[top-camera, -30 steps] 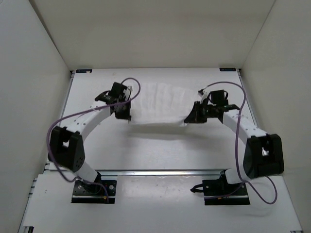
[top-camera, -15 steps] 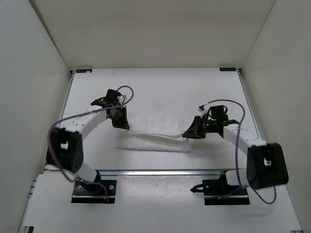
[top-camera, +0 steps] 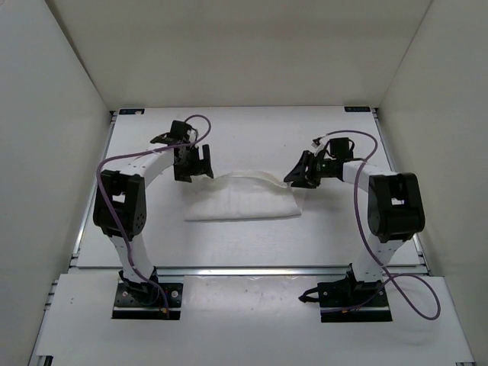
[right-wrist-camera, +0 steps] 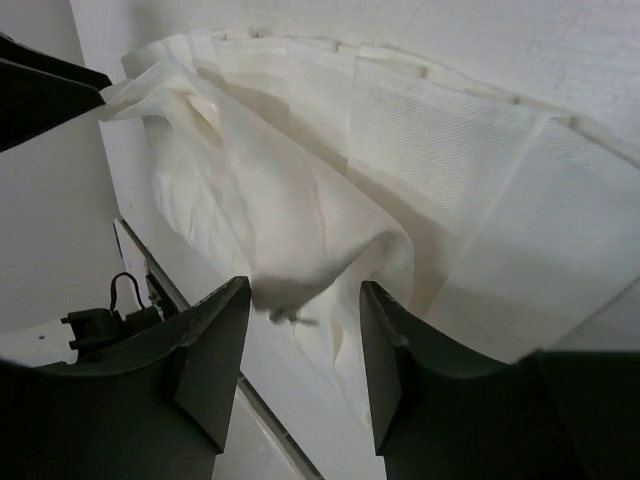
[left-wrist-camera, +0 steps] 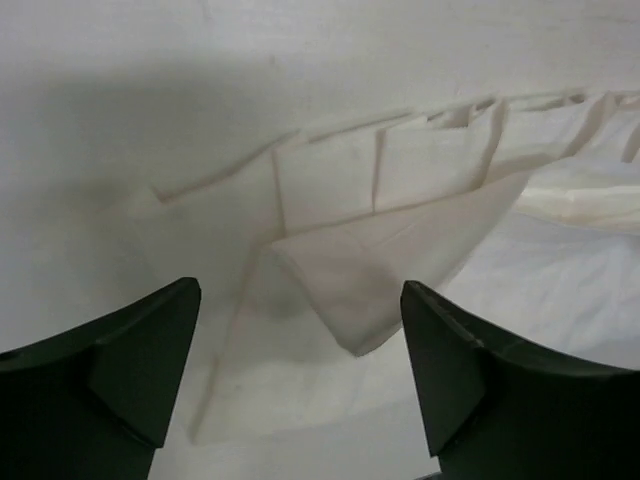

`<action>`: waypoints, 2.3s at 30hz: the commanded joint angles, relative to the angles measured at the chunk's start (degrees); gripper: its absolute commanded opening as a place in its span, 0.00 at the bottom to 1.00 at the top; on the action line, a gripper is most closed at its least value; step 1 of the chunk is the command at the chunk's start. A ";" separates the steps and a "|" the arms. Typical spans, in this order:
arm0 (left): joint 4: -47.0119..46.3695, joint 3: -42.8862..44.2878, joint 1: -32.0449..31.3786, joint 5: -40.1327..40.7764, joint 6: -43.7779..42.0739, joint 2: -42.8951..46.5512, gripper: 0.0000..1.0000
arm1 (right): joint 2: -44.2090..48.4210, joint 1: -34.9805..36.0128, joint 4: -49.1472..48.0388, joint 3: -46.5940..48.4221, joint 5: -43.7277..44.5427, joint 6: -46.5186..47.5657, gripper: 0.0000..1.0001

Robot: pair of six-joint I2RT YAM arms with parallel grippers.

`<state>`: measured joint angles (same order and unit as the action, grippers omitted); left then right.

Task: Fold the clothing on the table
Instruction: Fold the skirt

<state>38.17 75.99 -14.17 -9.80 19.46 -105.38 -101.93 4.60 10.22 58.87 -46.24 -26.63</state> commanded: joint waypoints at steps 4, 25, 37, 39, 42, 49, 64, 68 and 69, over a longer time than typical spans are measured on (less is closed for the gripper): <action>-2.23 9.07 1.78 1.54 -0.92 0.18 0.98 | 4.54 -1.96 -4.86 2.12 1.32 1.31 0.52; -12.16 -13.93 -5.08 7.59 -0.65 10.02 0.07 | 12.82 2.61 10.26 -6.76 24.18 10.37 0.73; -10.67 -14.46 -4.46 9.71 -2.23 8.35 0.51 | 4.73 6.82 9.91 -2.80 26.38 11.96 0.79; -10.75 -14.90 -4.28 9.37 -2.59 8.00 0.50 | 4.02 7.09 9.64 -2.27 26.55 12.13 0.77; -10.66 -14.90 -3.67 10.77 -2.76 6.42 0.42 | 1.48 7.35 10.87 -0.43 27.87 13.01 0.70; -9.61 -13.06 -4.11 9.98 -3.20 2.03 0.32 | -1.25 7.61 10.97 1.51 30.50 13.62 0.40; -10.13 -6.29 -9.46 5.51 -2.06 -5.88 0.01 | -2.22 5.42 20.79 17.57 32.27 17.57 0.00; -12.41 -3.66 -10.17 0.76 0.92 -9.31 0.00 | -0.99 5.85 26.15 24.70 30.07 19.07 0.00; -12.94 -2.69 -10.52 -0.29 1.88 -10.71 0.00 | -0.99 6.64 26.60 27.15 29.11 20.21 0.00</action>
<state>26.59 72.44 -23.46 -4.80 18.61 -111.28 -105.25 10.41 33.41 80.23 -15.55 -9.32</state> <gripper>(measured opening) 0.037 0.052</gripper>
